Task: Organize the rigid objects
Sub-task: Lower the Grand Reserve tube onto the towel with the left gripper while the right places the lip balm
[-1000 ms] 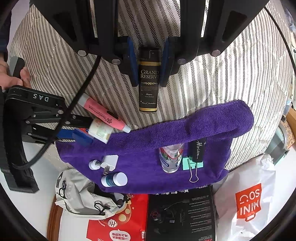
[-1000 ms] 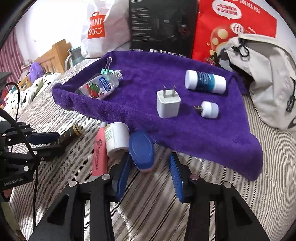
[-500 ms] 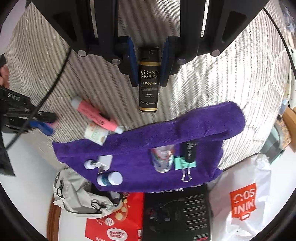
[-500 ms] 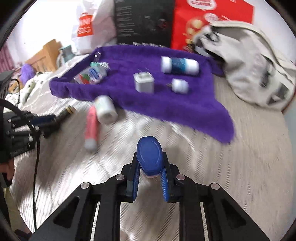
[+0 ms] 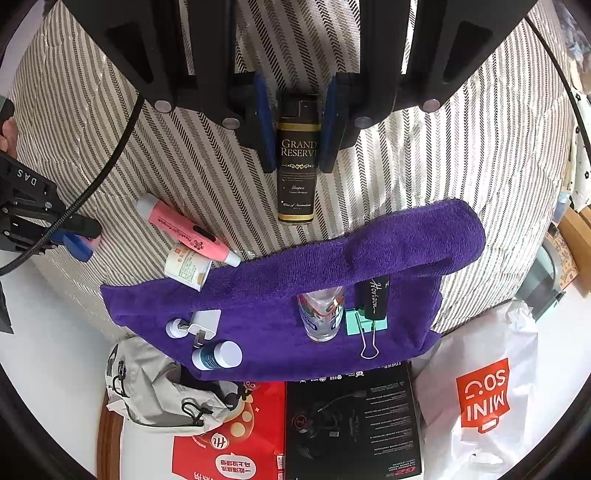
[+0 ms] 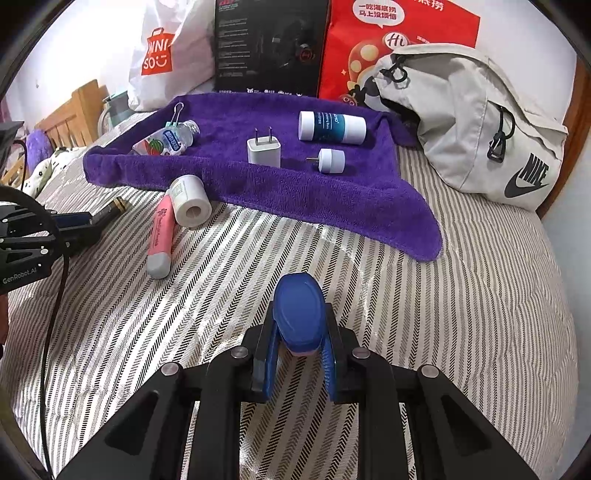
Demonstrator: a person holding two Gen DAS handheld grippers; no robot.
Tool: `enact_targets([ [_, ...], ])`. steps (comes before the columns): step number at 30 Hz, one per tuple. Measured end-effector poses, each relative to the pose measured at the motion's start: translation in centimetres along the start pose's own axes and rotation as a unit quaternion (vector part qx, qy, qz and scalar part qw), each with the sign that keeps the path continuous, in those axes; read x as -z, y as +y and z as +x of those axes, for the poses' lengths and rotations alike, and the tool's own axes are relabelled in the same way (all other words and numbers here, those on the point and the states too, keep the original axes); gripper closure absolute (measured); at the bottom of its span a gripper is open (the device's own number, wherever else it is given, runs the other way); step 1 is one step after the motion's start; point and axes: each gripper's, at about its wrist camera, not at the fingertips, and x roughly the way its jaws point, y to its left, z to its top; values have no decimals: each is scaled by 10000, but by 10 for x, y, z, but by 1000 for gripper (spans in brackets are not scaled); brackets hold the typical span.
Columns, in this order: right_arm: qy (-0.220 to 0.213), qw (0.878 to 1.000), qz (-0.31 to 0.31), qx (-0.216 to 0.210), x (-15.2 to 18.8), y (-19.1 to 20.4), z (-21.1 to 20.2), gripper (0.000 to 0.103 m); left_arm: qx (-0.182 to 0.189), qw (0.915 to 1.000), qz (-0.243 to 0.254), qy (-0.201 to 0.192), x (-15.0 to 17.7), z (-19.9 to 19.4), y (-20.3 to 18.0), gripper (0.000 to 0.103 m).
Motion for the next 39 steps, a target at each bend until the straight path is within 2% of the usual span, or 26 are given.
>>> enact_targets([
  [11, 171, 9996, 157, -153, -1, -13, -14, 83, 161, 9990, -396, -137, 3, -14, 15, 80],
  [18, 163, 9994, 142, -261, -14, -11, -20, 83, 203, 9980, -545, -239, -10, -27, 28, 80],
  [29, 104, 9978, 75, -651, -48, -2, -14, 83, 159, 9975, -578, -375, -49, -38, 44, 80],
  [39, -47, 9971, 46, -753, -93, -15, -4, 83, 369, 9974, -467, -407, -98, -15, 26, 80],
])
